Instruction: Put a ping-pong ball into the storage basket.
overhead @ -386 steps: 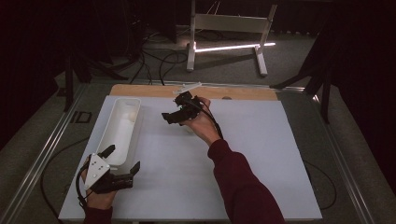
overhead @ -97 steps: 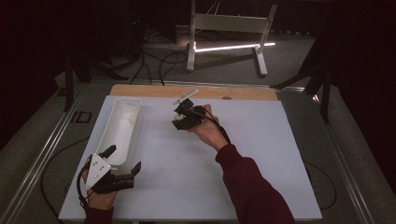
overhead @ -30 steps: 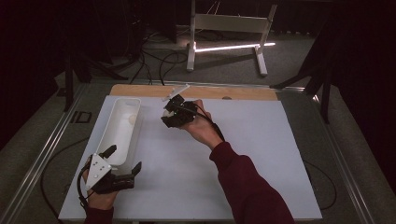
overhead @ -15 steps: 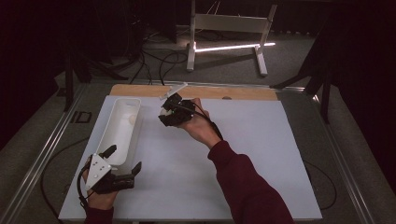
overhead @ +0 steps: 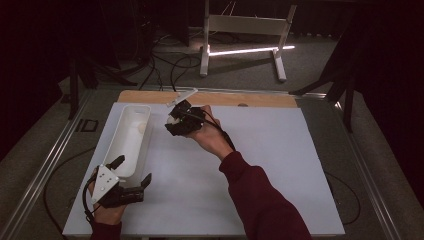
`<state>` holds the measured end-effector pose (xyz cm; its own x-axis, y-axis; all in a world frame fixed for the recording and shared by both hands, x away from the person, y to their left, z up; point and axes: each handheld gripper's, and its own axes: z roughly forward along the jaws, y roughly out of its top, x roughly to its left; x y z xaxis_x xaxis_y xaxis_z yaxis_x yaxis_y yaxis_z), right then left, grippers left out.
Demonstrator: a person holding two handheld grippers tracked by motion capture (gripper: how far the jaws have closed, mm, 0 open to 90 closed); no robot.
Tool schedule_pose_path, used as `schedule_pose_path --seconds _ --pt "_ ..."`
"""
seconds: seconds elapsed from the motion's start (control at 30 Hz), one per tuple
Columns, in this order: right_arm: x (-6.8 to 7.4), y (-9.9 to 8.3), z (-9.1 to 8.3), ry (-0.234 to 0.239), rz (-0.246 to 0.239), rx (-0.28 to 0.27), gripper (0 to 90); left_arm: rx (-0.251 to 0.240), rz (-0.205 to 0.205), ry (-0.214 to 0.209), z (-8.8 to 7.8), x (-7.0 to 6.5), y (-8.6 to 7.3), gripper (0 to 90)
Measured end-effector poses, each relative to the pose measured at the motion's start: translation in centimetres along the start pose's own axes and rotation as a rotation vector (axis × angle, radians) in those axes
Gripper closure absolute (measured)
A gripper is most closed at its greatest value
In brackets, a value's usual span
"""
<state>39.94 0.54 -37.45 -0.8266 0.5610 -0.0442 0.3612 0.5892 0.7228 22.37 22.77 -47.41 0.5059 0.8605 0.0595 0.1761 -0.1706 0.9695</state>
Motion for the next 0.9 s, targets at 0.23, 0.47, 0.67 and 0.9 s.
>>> schedule_pose_path --seconds 0.23,0.47,0.67,0.9 --pt "0.2 0.4 -0.1 0.007 -0.009 -0.012 50.4 0.001 0.000 -0.002 0.0 0.0 0.0 0.2" --pt "0.5 0.8 -0.2 0.014 -0.007 -0.022 50.4 0.001 0.001 -0.002 0.0 -0.1 0.0 0.2" --pt "0.6 1.1 -0.2 0.026 -0.005 -0.031 50.4 0.000 0.001 -0.003 0.0 -0.1 0.0 0.2" --pt "0.8 1.4 -0.2 0.035 -0.002 -0.040 50.4 0.002 0.003 -0.003 0.1 -0.1 0.0 0.2"
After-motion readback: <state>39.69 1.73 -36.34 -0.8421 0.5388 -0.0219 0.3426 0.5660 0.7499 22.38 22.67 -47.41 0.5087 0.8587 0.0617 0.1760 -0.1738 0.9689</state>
